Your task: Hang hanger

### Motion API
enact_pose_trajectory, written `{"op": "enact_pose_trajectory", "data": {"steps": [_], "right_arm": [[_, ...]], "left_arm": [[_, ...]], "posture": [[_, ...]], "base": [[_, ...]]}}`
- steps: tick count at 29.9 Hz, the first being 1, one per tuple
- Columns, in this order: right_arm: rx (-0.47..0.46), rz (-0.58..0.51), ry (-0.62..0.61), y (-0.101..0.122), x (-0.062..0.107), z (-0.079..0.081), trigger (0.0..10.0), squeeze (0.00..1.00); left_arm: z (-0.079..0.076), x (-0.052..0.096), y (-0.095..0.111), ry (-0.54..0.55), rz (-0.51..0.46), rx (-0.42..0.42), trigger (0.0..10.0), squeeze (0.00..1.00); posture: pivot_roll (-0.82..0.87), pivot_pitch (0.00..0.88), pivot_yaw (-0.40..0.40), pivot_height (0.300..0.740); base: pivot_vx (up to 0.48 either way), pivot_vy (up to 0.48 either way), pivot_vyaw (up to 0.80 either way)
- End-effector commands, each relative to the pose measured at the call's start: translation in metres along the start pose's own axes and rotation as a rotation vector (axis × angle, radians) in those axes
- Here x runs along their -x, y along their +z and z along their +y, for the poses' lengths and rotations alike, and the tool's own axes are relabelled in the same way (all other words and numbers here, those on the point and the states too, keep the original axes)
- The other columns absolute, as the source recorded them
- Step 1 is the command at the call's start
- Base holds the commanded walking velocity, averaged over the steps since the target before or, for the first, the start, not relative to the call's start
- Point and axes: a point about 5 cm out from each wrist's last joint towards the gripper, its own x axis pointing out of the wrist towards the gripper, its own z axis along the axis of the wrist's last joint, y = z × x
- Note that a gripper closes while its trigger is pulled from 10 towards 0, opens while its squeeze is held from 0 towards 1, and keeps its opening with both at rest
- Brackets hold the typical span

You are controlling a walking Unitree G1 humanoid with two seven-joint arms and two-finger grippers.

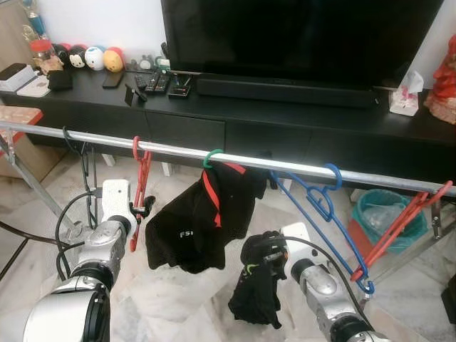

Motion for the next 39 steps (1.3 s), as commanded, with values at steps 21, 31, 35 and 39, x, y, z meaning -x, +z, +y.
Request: {"op": "enact_pose_trajectory", "data": {"steps": [21,31,35,39], "right_arm": [[0.009,-0.050,-0.006,0.004,0.002,0.000,10.0,0.00],[0.014,-0.056,-0.004,-0.005,0.011,-0.001,10.0,0.00],[0.017,-0.060,-0.006,-0.009,0.017,-0.002,10.0,0.00],[0.017,-0.064,-0.005,-0.012,0.021,-0.002,10.0,0.00]], "left_arm": [[-0.018,0.000,-0.010,-0.048,0.047,0.064,10.0,0.00],[-0.022,-0.003,-0.002,-0.025,0.005,0.024,10.0,0.00],[-0.025,-0.002,-0.005,0.000,0.006,-0.033,9.8,0.00],[-0.024,-0.001,-0.008,0.036,0.014,-0.037,3.4,0.00]], "posture": [[-0.08,0.011,0.027,0.740],[-0.11,0.043,0.024,0.740],[-0.12,0.068,0.020,0.740],[-0.12,0.087,0.015,0.740]], "base": [[0.000,0.000,0.00],[0.000,0.000,0.00],[0.000,0.000,0.00],[0.000,0.000,0.00]]}}
